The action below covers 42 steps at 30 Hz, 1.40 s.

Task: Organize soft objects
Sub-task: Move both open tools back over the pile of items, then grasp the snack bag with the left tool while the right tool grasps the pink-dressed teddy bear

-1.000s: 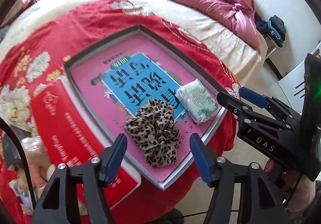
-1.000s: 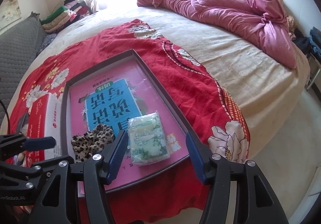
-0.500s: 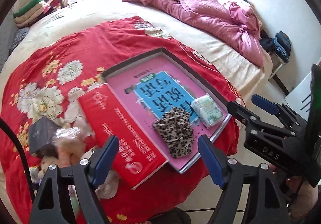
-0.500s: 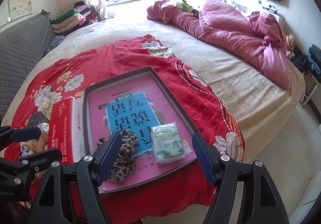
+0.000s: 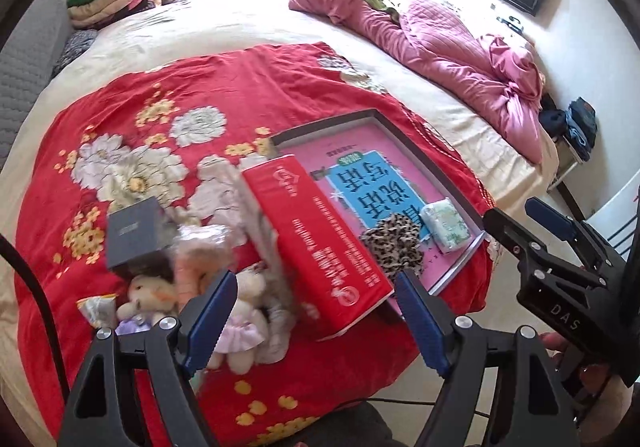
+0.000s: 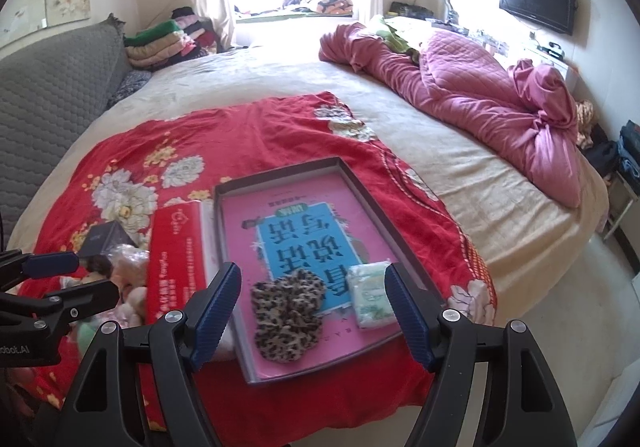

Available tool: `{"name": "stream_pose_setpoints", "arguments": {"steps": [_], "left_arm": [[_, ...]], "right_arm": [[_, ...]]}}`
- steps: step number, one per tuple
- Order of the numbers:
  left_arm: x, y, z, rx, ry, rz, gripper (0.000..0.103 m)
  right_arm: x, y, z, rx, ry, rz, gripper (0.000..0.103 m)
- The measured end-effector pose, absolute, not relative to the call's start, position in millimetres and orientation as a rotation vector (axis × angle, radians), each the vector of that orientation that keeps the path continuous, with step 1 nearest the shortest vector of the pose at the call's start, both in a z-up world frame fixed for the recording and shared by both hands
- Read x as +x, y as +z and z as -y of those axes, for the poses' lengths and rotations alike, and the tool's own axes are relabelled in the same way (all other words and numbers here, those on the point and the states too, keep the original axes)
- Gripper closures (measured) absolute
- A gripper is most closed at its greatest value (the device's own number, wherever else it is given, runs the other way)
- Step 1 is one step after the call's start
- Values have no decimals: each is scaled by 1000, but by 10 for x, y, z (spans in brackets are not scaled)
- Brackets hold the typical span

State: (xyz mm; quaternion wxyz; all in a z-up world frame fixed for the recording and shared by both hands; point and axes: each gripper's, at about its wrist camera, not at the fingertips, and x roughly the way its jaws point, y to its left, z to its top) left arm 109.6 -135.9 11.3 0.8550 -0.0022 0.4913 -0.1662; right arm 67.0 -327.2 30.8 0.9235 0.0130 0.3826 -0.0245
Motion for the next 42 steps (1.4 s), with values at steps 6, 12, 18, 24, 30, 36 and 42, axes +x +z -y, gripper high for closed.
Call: {"name": "stream_pose_setpoints", "arguments": {"steps": [6,12,18,24,30,36,42], "left_arm": [[1033,142,1031,-30,-300,-1023,23],[993,175,717,-67,-263,-1013,23],[973,210,424,-94,-227,-1004,23],[966,228,42,-140,-172,-996,23],[971,197,-361,-192,-112,-998,23],[946,95,-706,-230,-58,-1010,23],[916,-104,-1013,-248,0,-1041,23]], "right_arm": [[659,405,3008,-1,-15,-768,28],[647,486,2757,-34,19,-757,28],[645,547,2564,-60,53,-747,27],[635,591,2327,-87,93,-737,27],[633,580,2092,-109,134,-742,27],[642,506,1843,-137,173,-757,27],[648,366,1614,-163,208,-783,27]]}}
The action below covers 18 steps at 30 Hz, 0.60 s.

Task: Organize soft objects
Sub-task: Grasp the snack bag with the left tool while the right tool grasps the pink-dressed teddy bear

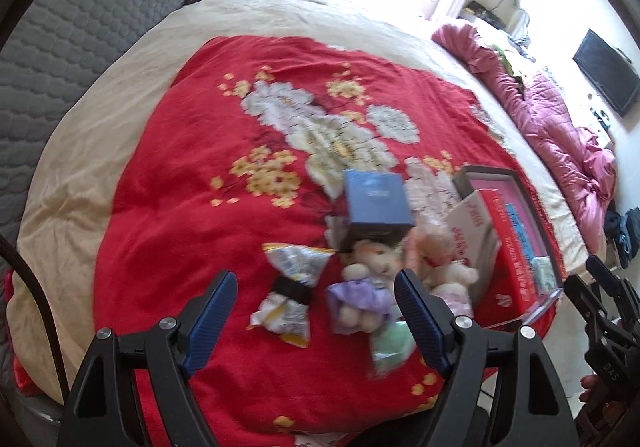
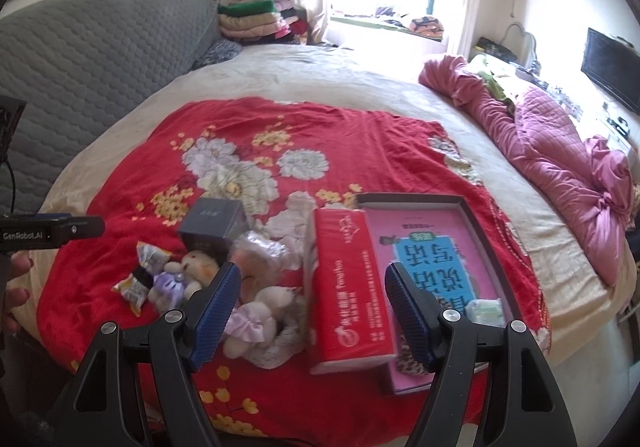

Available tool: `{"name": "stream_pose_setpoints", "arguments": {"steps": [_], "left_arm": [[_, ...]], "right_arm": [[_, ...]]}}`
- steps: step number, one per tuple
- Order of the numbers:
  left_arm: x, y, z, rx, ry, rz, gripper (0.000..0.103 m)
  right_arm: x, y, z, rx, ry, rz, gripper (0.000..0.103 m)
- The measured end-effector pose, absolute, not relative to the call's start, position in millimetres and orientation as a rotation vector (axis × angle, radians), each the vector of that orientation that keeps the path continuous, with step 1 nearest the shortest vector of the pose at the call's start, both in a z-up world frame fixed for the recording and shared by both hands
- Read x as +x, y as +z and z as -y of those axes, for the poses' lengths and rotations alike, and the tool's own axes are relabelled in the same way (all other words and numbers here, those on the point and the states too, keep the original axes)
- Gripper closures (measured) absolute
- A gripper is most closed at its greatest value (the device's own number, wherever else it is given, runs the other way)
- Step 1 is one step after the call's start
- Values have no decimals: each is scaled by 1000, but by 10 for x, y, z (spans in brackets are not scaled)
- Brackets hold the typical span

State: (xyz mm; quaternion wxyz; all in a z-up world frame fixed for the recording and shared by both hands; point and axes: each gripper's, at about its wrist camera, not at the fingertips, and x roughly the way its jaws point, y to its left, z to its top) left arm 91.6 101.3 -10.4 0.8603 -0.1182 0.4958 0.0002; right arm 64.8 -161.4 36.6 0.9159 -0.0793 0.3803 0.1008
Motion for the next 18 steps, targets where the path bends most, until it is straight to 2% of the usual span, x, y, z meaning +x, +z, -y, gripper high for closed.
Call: {"name": "stream_pose_setpoints", "arguments": {"steps": [18], "left_arm": [[1019,-1020,-1200,-223,44,-1205,23]], "right_arm": [[846,-449,1126,-182,219,-1020,27]]}}
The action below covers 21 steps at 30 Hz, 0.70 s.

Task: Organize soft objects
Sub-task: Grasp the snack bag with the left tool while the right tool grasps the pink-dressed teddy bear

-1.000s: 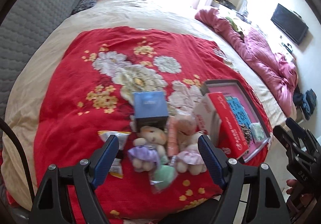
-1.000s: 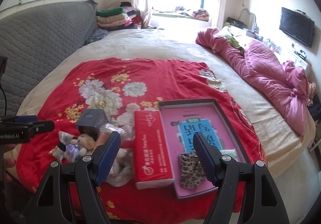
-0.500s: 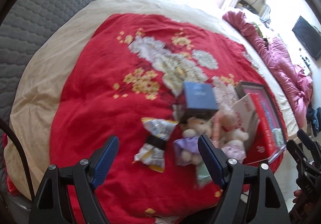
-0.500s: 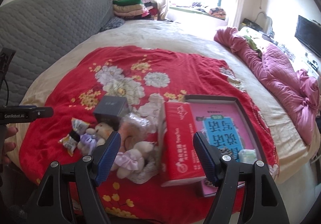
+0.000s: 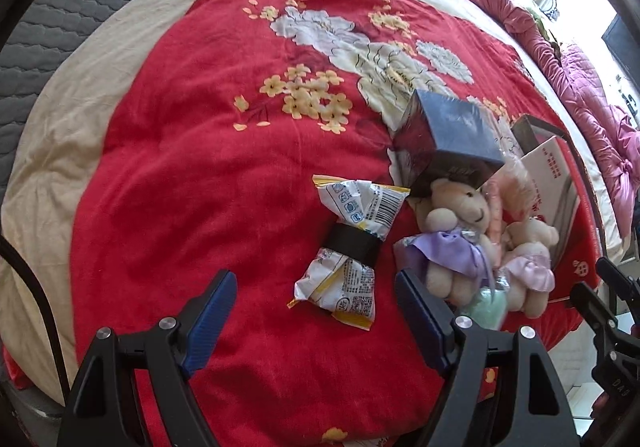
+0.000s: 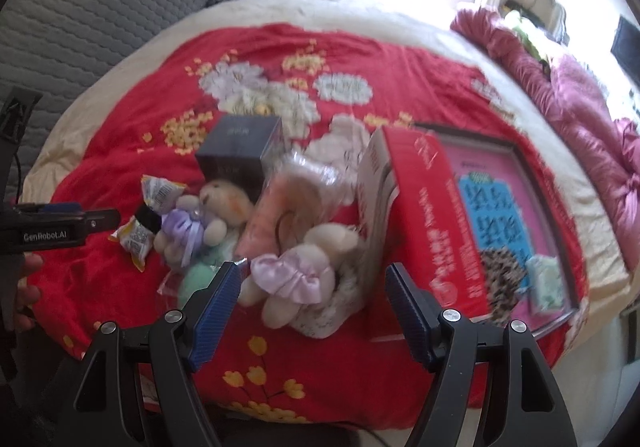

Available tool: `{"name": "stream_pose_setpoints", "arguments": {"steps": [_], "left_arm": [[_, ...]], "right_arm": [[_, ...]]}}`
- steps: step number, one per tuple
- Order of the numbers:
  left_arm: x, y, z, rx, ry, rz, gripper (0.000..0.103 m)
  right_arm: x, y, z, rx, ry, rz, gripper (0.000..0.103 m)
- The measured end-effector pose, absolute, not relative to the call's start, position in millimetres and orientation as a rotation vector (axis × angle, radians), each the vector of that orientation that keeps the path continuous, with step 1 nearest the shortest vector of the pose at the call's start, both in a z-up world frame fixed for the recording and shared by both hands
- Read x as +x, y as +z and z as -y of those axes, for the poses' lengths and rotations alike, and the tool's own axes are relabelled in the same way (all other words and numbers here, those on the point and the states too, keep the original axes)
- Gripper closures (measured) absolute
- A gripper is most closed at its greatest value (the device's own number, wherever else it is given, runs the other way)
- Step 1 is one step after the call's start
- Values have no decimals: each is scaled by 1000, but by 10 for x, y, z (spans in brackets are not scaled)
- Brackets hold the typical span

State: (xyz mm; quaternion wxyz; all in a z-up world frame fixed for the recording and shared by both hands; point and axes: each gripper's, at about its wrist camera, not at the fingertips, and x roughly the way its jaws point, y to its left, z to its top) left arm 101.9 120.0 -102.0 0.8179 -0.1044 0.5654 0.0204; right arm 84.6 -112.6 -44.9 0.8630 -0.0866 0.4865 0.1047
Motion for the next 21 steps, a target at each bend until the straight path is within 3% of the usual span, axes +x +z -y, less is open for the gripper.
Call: {"name": "stream_pose_setpoints", "arguments": {"steps": [15,17,21], "left_arm": [[1217,-1329,-1168,-208,13,-1247,23],[1245,-1364,-1156,-205,10,-1252,23],[1293,-1417,-1133,-204,6,-1259,23]], "right_arm": [[1195,-963,867,-157,105,-1167,27],[1237,-1033,838,-173,85,-1176,38],[1264,-1109,861,-159,82,-1191,46]]}}
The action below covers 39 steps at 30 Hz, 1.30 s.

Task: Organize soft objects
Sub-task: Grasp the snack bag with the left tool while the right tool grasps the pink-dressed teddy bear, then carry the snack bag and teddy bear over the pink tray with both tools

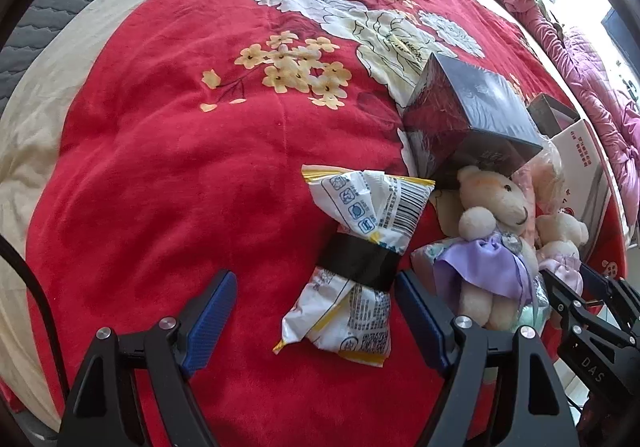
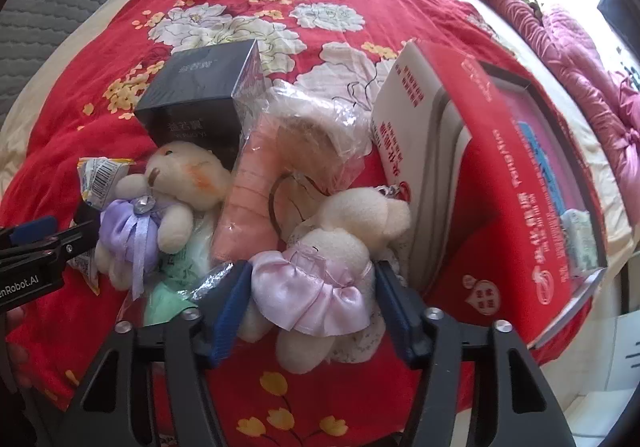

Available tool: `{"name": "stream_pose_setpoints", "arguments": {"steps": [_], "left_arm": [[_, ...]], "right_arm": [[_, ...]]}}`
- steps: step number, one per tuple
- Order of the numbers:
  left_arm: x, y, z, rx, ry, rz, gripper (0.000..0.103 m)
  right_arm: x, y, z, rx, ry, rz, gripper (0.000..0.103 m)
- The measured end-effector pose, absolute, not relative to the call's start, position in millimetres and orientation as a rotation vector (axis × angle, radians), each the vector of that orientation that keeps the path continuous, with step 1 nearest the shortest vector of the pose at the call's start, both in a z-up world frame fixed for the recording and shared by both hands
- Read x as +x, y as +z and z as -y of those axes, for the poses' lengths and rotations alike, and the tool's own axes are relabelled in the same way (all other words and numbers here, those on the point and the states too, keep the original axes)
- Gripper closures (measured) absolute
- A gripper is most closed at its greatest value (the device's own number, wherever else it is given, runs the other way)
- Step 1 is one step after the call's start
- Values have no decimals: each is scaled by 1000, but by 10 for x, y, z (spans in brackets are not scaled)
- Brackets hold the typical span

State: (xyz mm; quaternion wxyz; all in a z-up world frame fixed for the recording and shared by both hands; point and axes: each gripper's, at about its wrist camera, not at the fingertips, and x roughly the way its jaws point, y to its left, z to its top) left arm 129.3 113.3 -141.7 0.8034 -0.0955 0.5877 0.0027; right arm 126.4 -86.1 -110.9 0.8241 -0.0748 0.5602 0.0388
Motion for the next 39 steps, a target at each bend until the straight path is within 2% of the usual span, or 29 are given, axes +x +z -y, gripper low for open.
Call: {"name": "stream_pose_setpoints", "arguments": {"steps": [3,6,8,15,24,39], "left_arm": [[1319,-1455,-1101,-201,-3,-1256,24],[1335,-1466,-1065,-197,-21,-1253,36],[1343,-1450,-1031,-214,-55,-1245,58],[1301,-1310,-1018,-231,-66,-1206,61],[1126,-564,-859,-237,-123,-1075,61],[1082,203,330,-147,-332,-983,61]], "right_arm": [[1249,-1065,893,-147,90,-1170,54],[1212,-925,957,-123,117,-1135,56],[1190,-826,1016,-93,134,-1115,56],[1083,-461,1233,2,192,-1036,56],[948,-92,1535,48,194,-959,56],[685,477,2460,106,96,-816,56]]}}
